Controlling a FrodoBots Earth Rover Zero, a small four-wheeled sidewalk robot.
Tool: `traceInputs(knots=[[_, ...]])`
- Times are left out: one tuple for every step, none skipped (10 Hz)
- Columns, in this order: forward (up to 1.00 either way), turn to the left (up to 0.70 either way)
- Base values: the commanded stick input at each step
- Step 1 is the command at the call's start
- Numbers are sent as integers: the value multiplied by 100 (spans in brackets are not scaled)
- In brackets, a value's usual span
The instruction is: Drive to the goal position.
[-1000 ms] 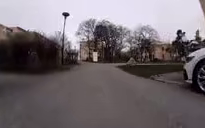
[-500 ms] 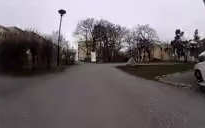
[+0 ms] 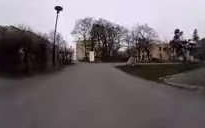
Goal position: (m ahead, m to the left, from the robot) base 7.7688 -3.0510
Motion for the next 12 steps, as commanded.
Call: traceInputs(knots=[[100,40],[100,39],[100,0],[100,0],[100,0],[100,0],[100,0],[100,0],[100,0],[100,0],[100,0],[100,0]])
